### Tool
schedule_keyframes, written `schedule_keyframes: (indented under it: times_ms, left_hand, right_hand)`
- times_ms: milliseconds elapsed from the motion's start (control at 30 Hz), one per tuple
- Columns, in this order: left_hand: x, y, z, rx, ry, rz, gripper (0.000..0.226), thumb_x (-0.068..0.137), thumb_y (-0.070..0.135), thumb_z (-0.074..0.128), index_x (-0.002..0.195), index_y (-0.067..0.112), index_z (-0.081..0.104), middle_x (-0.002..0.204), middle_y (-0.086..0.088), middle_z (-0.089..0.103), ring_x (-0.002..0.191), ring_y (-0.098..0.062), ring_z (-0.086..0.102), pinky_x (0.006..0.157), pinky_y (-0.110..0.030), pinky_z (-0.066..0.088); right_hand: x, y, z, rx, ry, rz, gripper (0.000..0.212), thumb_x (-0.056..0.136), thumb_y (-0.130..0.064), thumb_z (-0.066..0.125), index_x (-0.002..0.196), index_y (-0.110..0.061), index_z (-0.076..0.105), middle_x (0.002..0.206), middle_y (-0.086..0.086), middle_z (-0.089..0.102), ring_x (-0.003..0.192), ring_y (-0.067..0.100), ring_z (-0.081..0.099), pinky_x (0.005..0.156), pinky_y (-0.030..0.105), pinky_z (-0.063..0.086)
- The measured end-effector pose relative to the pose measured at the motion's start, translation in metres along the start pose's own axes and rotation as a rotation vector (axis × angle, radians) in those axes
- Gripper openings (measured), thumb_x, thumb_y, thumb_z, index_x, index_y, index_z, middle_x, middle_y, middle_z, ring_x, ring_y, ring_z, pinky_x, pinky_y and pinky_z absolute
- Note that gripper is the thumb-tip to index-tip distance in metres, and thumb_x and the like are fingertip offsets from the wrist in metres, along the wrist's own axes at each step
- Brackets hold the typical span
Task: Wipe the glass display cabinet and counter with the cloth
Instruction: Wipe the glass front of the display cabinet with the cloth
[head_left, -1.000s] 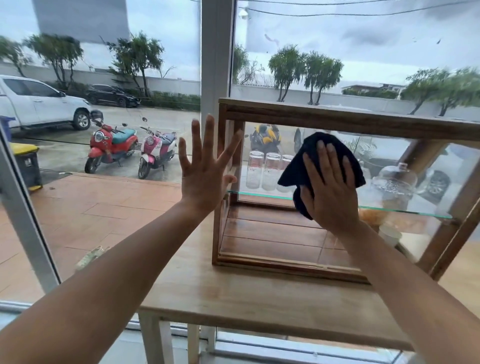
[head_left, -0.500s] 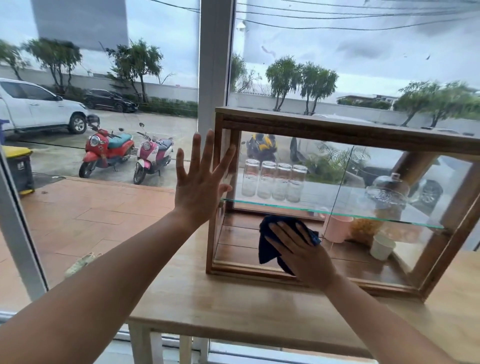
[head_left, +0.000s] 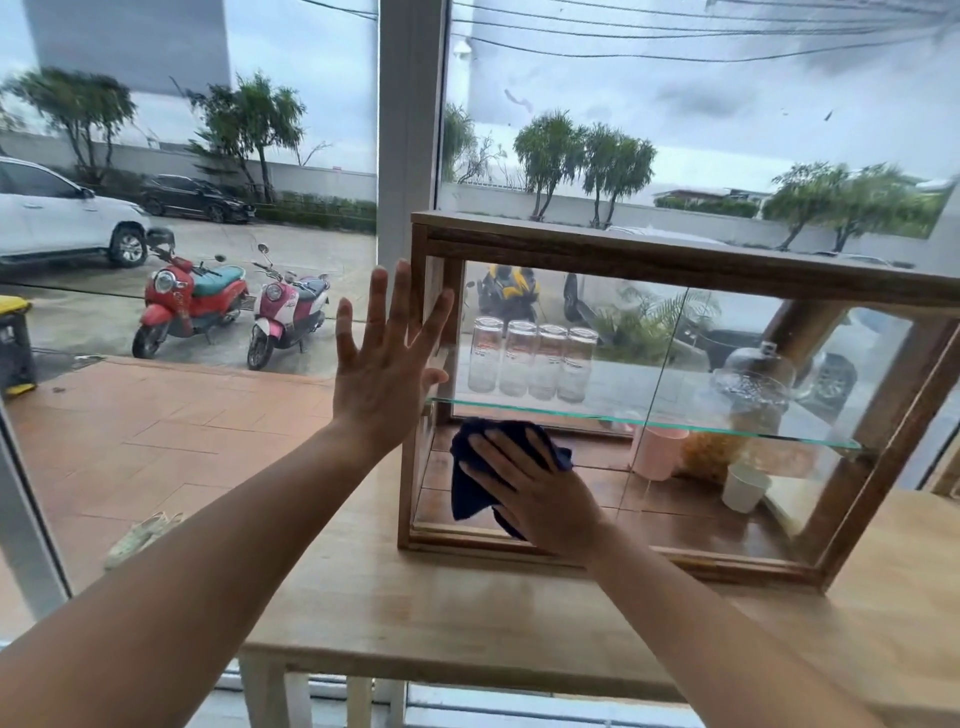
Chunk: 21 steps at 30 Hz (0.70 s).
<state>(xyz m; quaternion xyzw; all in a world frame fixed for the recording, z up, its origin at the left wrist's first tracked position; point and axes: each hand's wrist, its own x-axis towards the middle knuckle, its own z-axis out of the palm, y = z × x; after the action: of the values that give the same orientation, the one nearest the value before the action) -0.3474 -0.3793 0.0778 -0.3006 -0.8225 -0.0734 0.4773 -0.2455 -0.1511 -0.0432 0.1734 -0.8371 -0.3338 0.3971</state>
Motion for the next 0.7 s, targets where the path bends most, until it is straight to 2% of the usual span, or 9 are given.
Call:
schedule_keyframes:
  times_ms: [33, 100, 167, 267, 367, 433, 600, 633, 700]
  left_hand:
    - [0.0, 0.0, 0.0, -0.003, 0.004, 0.005, 0.101, 0.085, 0.047, 0.07, 0.162, 0.026, 0.008, 0.167, -0.023, 0.001, 0.155, -0.042, 0.001, 0.12, -0.064, 0.005]
    - [0.0, 0.0, 0.001, -0.018, 0.017, 0.008, 0.103, 0.084, 0.044, 0.073, 0.162, 0.026, 0.008, 0.167, -0.023, 0.001, 0.155, -0.041, 0.002, 0.121, -0.063, 0.004]
    - [0.0, 0.001, 0.003, -0.037, 0.027, 0.004, 0.104, 0.084, 0.041, 0.074, 0.162, 0.025, 0.008, 0.167, -0.023, 0.002, 0.155, -0.041, 0.002, 0.12, -0.061, 0.002]
    - [0.0, 0.001, 0.005, -0.039, 0.028, 0.003, 0.102, 0.085, 0.039, 0.074, 0.162, 0.024, 0.009, 0.167, -0.023, 0.001, 0.155, -0.04, 0.002, 0.121, -0.061, 0.003]
    - [0.0, 0.0, 0.003, -0.043, 0.013, 0.01, 0.101, 0.086, 0.041, 0.072, 0.162, 0.025, 0.007, 0.167, -0.023, 0.0, 0.155, -0.04, 0.0, 0.121, -0.061, 0.004]
    - [0.0, -0.002, 0.002, -0.024, 0.006, 0.017, 0.101, 0.086, 0.045, 0.07, 0.162, 0.025, 0.007, 0.167, -0.023, 0.0, 0.155, -0.04, 0.0, 0.121, -0.061, 0.004]
    - [0.0, -0.002, 0.0, -0.008, 0.013, 0.016, 0.101, 0.086, 0.048, 0.07, 0.162, 0.026, 0.007, 0.167, -0.023, 0.004, 0.155, -0.041, 0.004, 0.12, -0.061, 0.003]
    - [-0.001, -0.002, 0.0, -0.018, 0.016, 0.015, 0.102, 0.085, 0.047, 0.071, 0.161, 0.026, 0.007, 0.167, -0.022, 0.003, 0.155, -0.041, 0.004, 0.12, -0.061, 0.003]
    - [-0.001, -0.002, 0.001, -0.039, 0.015, 0.016, 0.103, 0.086, 0.044, 0.071, 0.161, 0.027, 0.003, 0.168, -0.021, 0.001, 0.155, -0.04, 0.002, 0.121, -0.063, 0.006]
  right_hand:
    - [-0.014, 0.001, 0.002, -0.01, -0.029, -0.037, 0.068, 0.096, -0.03, 0.06, 0.158, -0.022, 0.032, 0.166, 0.005, 0.022, 0.154, 0.025, 0.022, 0.125, 0.051, 0.014]
    - [-0.033, 0.015, -0.004, -0.03, -0.032, 0.015, 0.071, 0.094, -0.029, 0.062, 0.158, -0.022, 0.033, 0.166, 0.006, 0.023, 0.154, 0.025, 0.021, 0.124, 0.052, 0.017]
    - [-0.035, 0.042, -0.02, -0.008, 0.028, 0.198, 0.07, 0.093, -0.033, 0.063, 0.156, -0.021, 0.036, 0.165, 0.01, 0.025, 0.153, 0.029, 0.022, 0.121, 0.056, 0.023]
    - [-0.003, 0.079, -0.047, 0.022, 0.123, 0.463, 0.065, 0.097, -0.039, 0.059, 0.154, -0.017, 0.039, 0.164, 0.018, 0.02, 0.153, 0.036, 0.021, 0.121, 0.06, 0.021]
    - [0.043, 0.085, -0.057, 0.026, 0.198, 0.568, 0.06, 0.102, -0.041, 0.049, 0.155, -0.015, 0.038, 0.164, 0.017, 0.016, 0.153, 0.036, 0.019, 0.121, 0.06, 0.019]
    - [0.059, 0.069, -0.05, 0.032, 0.205, 0.526, 0.06, 0.102, -0.038, 0.048, 0.156, -0.016, 0.036, 0.165, 0.015, 0.017, 0.154, 0.034, 0.018, 0.122, 0.058, 0.018]
    - [0.019, 0.033, -0.021, -0.04, 0.038, 0.091, 0.062, 0.101, -0.035, 0.049, 0.158, -0.02, 0.031, 0.166, 0.008, 0.023, 0.154, 0.028, 0.02, 0.123, 0.052, 0.02]
    - [0.007, 0.034, -0.02, -0.051, 0.026, 0.06, 0.063, 0.1, -0.036, 0.051, 0.158, -0.021, 0.032, 0.166, 0.007, 0.024, 0.154, 0.026, 0.021, 0.123, 0.051, 0.02]
    - [-0.009, 0.044, -0.026, -0.057, 0.034, 0.116, 0.066, 0.098, -0.04, 0.057, 0.157, -0.022, 0.035, 0.165, 0.007, 0.027, 0.153, 0.025, 0.023, 0.123, 0.051, 0.021]
